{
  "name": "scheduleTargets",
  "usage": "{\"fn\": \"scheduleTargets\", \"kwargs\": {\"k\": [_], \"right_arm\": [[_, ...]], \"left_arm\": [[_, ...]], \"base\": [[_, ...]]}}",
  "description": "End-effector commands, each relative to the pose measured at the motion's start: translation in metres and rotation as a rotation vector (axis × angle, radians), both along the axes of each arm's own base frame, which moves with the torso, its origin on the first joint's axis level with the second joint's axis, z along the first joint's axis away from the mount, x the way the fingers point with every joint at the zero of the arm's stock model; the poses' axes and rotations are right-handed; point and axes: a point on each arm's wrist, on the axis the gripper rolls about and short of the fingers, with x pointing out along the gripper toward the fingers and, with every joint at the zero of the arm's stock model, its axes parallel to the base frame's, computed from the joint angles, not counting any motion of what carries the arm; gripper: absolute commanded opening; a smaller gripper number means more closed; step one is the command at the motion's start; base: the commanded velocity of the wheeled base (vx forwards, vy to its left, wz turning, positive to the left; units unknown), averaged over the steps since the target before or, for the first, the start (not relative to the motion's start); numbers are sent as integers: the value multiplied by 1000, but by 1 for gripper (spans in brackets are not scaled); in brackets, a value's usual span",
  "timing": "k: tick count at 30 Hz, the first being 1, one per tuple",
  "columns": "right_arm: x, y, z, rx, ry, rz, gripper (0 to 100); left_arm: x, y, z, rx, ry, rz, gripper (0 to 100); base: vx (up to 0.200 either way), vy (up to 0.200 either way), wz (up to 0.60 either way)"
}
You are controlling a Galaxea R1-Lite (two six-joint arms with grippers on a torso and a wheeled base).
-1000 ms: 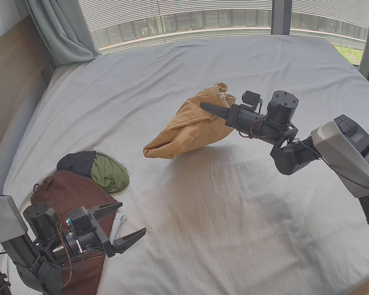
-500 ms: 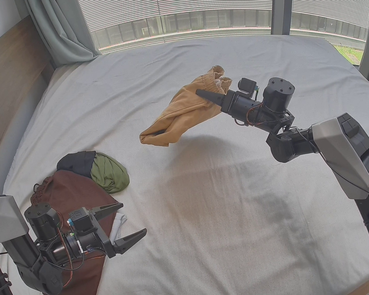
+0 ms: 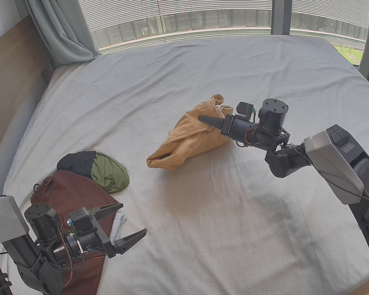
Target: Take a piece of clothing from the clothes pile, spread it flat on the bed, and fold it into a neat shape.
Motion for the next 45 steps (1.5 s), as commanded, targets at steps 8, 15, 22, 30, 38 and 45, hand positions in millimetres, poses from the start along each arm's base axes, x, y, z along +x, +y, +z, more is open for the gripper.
{"fn": "scheduleTargets", "kwargs": {"k": [8, 15, 22, 30, 38, 45], "right_arm": [[-51, -20, -49, -78, 213, -8, 0], [-63, -31, -78, -90, 254, -24, 0], [-71, -38, -104, -99, 287, -33, 0], [-74, -45, -129, -104, 306, -46, 0], [-72, -49, -128, -98, 292, -56, 0], [-72, -49, -129, -97, 289, -57, 0]], "left_arm": [[0, -1, 0, 0, 0, -3, 100], [0, -1, 0, 0, 0, -3, 100], [-1, -2, 0, 0, 0, -8, 100], [-1, -3, 0, 1, 3, -9, 100], [-1, -3, 0, 0, 2, -11, 100], [-1, -3, 1, 0, -1, -11, 100]], "base": [[0, 0, 0], [0, 0, 0], [0, 0, 0], [0, 0, 0], [0, 0, 0], [0, 0, 0]]}}
